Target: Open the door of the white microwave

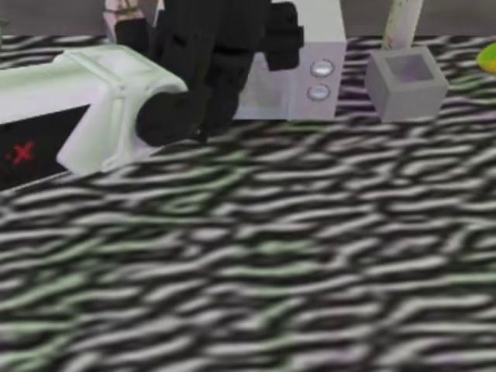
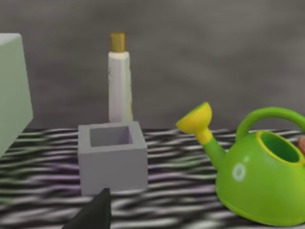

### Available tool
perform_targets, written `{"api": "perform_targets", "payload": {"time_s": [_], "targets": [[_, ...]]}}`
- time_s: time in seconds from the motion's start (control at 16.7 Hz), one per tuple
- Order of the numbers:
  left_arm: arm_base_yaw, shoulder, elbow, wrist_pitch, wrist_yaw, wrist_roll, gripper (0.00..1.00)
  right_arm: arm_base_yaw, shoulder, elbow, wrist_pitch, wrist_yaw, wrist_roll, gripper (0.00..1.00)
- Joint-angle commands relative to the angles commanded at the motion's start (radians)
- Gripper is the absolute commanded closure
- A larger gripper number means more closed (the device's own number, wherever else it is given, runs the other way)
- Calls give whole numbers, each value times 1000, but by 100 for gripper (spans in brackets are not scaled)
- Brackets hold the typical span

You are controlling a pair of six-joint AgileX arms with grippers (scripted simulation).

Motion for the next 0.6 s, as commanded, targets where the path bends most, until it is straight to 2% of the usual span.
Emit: {"api": "perform_targets", "payload": {"time_s": [0.3, 0.6], "targets": [[-123, 274, 187, -30, -109, -56, 0, 0, 0, 0, 0, 0, 0, 0], [-145, 319, 215, -38, -128, -64, 0, 0, 0, 0, 0, 0, 0, 0]]}}
